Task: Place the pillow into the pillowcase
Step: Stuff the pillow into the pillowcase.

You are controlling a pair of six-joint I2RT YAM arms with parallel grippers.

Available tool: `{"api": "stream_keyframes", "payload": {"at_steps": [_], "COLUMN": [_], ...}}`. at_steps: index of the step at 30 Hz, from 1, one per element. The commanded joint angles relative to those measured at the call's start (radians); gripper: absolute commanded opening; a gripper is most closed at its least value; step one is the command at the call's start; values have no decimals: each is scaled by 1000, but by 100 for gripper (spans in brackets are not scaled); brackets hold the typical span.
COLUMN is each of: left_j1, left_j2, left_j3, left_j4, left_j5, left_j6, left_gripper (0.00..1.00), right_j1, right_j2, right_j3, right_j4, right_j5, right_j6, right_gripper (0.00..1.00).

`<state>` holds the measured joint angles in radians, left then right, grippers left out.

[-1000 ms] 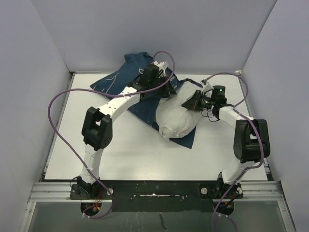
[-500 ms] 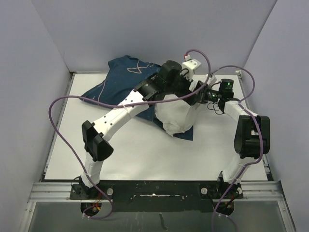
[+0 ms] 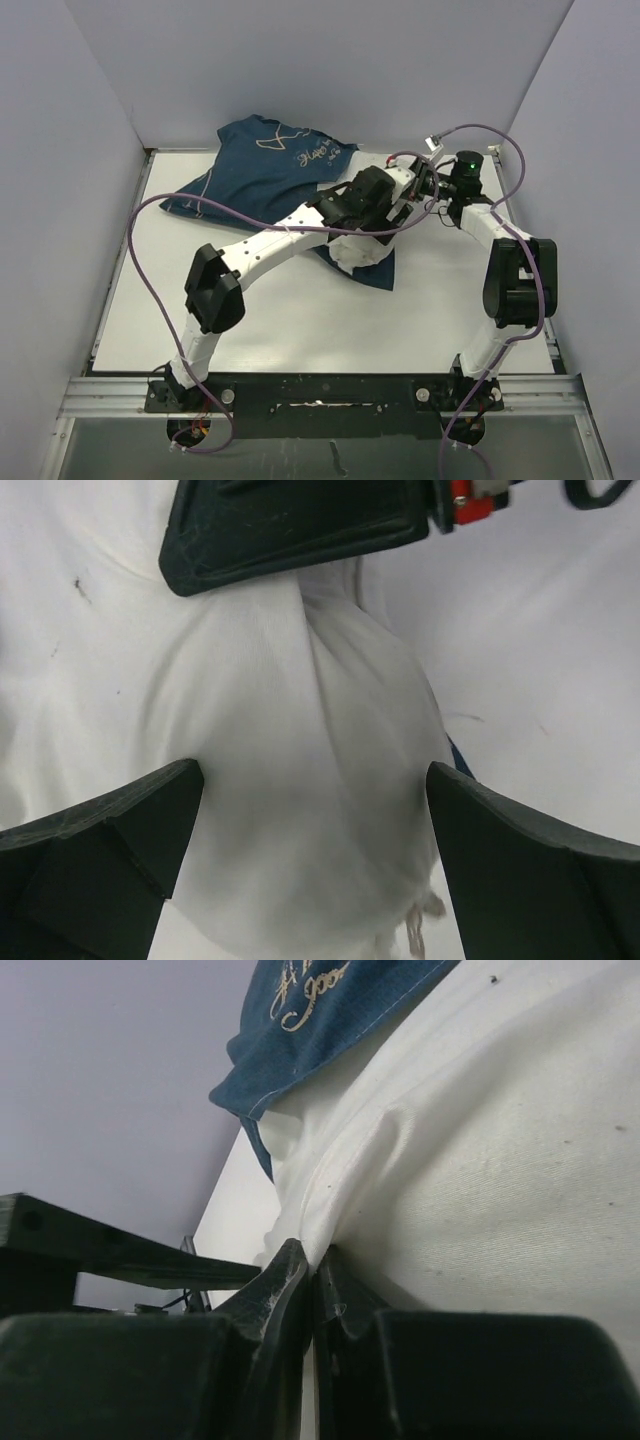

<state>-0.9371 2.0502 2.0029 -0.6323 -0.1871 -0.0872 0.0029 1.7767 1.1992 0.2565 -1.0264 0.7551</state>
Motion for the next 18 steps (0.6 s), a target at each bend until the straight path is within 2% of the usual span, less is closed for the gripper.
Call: {"api": "stream_keyframes", "payload": {"at_steps": [1,2,4,5,6,9,11,13,16,18], "left_j1": [4,9,32,46,59,113,154,189,250,296], "left_j2": [75,89,104,103,94,25,-31,-95,-203,-277], "left_j3": [60,65,63,55,41,-17,-43,-69,-129,-171], "left_j4": [99,97,72,61,56,66,69,73,110,143], "left_j5": [-164,-188,-179,-170,-164,-114,-95,-90,-27,23], "left_j6": [35,36,21,11,1,-21,-41,-52,-89,-118], "left_gripper": [94,92,78,64,43,0,0,0,0,0], "right_j1": [34,38,40,40,39,29,3,-38,-103,-117], "right_j2": [-40,-43,-48,-51,-56,-72,-86,-109,-155,-174], "right_j3": [61,62,67,73,82,115,158,203,241,245], "right_j4": [106,119,142,144,144,140,120,23,-262,-479], "right_j5": [-53,-56,-66,-74,-83,-138,-215,-277,-292,-245], "right_j6": [70,81,99,98,92,50,-13,-143,-420,-593], "right_gripper": [3,3,3,3,3,6,15,30,49,60]}}
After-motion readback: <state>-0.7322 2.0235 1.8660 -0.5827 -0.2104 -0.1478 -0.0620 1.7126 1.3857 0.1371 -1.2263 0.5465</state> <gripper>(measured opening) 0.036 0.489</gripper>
